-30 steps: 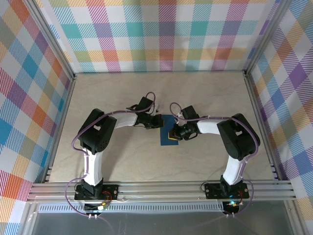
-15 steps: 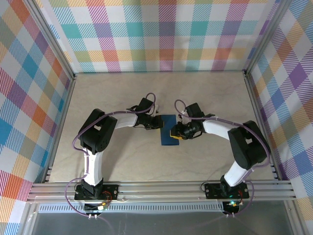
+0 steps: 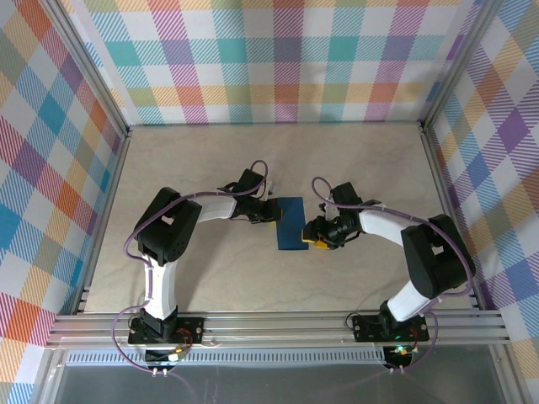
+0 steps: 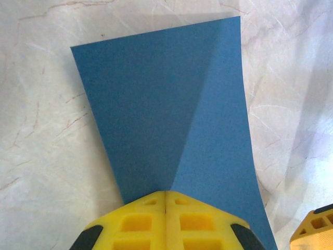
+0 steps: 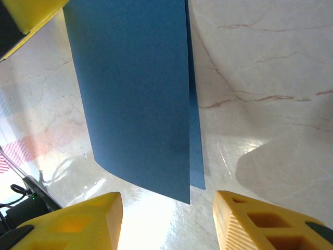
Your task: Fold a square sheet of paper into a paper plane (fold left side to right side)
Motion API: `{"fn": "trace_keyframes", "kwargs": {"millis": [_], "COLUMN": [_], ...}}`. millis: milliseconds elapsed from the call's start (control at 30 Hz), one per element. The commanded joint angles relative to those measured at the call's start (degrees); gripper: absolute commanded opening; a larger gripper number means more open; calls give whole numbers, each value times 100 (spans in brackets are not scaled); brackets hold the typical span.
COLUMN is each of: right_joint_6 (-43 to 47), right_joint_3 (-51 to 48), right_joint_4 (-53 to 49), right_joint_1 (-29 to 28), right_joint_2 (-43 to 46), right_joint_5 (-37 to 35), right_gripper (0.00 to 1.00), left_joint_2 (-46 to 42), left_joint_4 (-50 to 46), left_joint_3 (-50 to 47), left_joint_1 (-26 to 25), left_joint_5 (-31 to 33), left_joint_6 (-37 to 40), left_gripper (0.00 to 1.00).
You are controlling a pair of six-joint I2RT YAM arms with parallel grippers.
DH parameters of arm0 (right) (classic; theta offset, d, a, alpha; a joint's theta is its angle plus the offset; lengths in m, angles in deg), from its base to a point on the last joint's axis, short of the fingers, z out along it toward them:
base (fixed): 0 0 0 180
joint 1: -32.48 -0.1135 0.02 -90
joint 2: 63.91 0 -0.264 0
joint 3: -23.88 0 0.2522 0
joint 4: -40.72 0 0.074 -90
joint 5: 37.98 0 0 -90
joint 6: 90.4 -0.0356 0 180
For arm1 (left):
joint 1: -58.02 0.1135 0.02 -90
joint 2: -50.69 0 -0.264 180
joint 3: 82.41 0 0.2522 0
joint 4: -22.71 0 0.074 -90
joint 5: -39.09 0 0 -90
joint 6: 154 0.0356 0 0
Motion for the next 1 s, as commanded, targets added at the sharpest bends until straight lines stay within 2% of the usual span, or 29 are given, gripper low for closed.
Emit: {"fn": "trace_keyframes", "kwargs": {"millis": [0, 267, 633, 967], "right_joint_6": [-129, -329, -396, -196], "right_joint_3": [-78, -72, 208, 760], "right_joint_4": [333, 847, 1155, 1209], "right_joint_1": [-27, -35, 51, 366], "right_joint_2": [-239, -533, -743, -1186], "right_joint_5": [413, 767, 717, 809], "right_gripper": [49, 46, 40, 35], "left_joint_2": [24, 41, 20, 21], "left_joint_4": [-332, -337, -358, -323], "left_joint_3": [-139, -113, -121, -121], "left_joint_1": [-101, -115, -128, -137], "left_joint_5": [57, 31, 22, 12], "left_joint_6": [2, 3, 14, 7], "left_gripper": [0, 0, 0, 0]}}
